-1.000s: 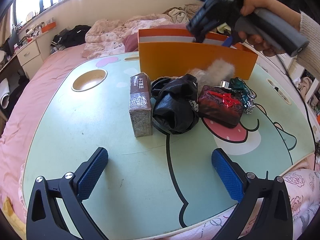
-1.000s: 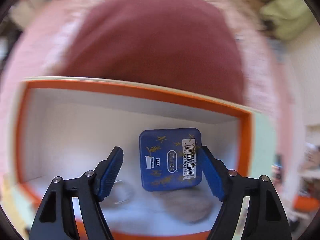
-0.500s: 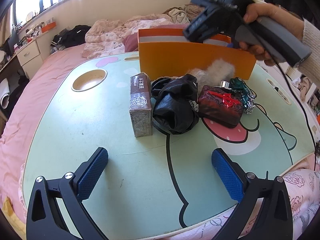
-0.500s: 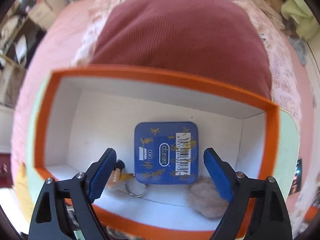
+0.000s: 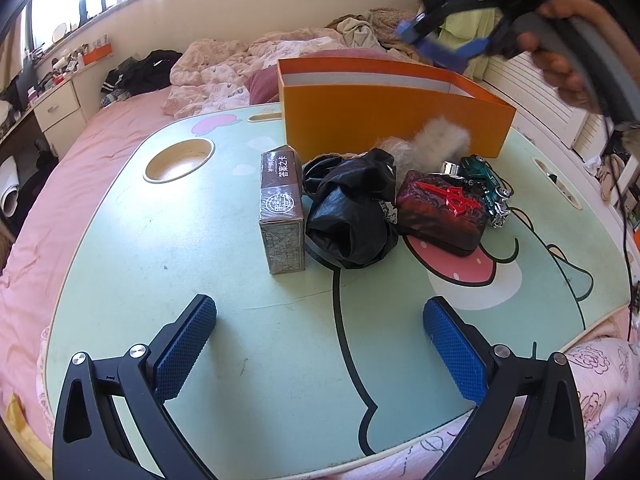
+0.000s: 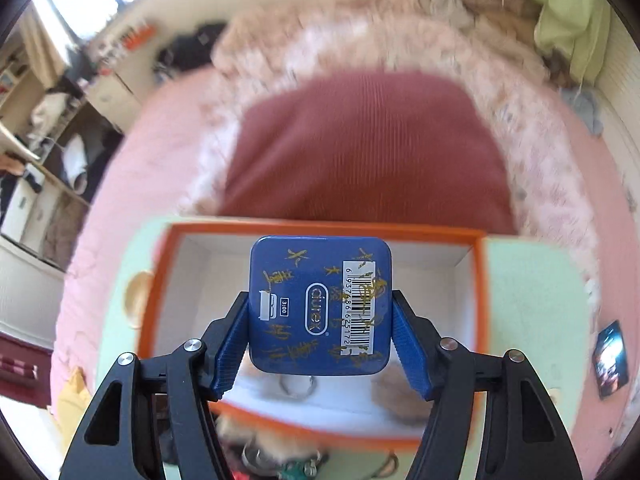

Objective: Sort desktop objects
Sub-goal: 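Grasp blue tin with right tool, lift out and set beside green car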

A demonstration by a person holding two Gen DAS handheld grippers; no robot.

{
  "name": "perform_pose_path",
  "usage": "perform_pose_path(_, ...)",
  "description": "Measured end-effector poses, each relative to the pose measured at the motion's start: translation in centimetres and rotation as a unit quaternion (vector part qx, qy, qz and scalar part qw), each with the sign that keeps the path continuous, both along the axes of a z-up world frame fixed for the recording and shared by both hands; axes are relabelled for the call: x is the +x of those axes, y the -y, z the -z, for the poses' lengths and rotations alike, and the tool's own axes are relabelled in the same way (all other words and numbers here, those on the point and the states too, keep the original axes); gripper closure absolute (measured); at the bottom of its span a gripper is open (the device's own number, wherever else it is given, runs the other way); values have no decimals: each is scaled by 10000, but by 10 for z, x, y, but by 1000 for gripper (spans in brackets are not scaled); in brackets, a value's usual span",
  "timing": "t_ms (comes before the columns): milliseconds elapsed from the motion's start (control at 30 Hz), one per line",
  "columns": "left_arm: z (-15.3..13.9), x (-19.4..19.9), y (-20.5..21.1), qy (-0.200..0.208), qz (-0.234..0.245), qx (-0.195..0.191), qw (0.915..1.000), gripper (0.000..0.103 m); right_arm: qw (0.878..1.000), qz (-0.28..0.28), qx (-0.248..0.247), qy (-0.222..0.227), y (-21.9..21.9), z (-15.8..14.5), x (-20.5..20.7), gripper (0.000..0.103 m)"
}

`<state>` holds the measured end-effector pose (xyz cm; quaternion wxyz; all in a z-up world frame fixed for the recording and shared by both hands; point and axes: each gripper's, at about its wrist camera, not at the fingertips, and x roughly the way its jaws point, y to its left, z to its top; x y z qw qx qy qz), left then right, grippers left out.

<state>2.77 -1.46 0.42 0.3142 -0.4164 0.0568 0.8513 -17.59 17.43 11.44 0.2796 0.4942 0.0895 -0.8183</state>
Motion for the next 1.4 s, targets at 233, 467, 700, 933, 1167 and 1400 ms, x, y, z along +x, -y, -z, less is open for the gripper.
perform_pose_path(233,0,0,0,3,53,-2,10000,0,9991,-290,310,-6,-34,0,79,37)
perform_pose_path(467,1,-1,1,4,65,-1,10000,0,9964,87,390,746,-65,88,97,36)
perform_pose_path(700,1,-1,2,6,73,3,10000,0,9974,474,-458,303,-88,69,124,31)
perform_pose_path(933,1,-2,2,6,85,-2,10000,0,9979,136,129,-626,-86,93,192,27)
perform_pose_path(1167,4,-1,3,11,71,-28,10000,0,9964,-200,451,-687,-69,104,191,0)
perform_pose_path(1400,4,-2,3,17,82,-31,10000,0,9964,-214,446,-690,-69,104,192,0)
